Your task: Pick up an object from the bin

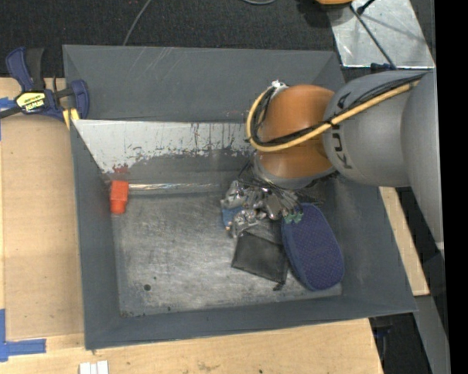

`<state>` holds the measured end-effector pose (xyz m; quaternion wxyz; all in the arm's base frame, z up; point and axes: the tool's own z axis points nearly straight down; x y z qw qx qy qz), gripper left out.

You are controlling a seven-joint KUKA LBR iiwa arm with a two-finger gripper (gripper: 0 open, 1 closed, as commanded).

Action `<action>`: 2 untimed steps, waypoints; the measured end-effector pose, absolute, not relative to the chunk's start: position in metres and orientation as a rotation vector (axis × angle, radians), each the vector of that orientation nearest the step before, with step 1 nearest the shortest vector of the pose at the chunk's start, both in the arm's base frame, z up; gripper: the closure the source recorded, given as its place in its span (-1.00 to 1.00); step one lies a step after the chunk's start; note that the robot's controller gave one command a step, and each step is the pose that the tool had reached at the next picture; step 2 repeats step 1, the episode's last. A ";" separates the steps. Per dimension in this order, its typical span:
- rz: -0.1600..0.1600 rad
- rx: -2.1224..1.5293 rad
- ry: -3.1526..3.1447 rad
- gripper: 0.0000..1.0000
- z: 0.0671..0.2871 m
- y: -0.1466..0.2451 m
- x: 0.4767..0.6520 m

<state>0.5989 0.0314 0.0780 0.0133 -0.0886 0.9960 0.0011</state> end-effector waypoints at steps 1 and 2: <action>0.000 -0.675 3.056 1.00 0.236 0.075 0.594; 0.000 -0.675 3.056 1.00 0.236 0.075 0.594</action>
Offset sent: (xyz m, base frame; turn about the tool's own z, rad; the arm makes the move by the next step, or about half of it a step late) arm -0.0078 0.0427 0.1528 -0.2577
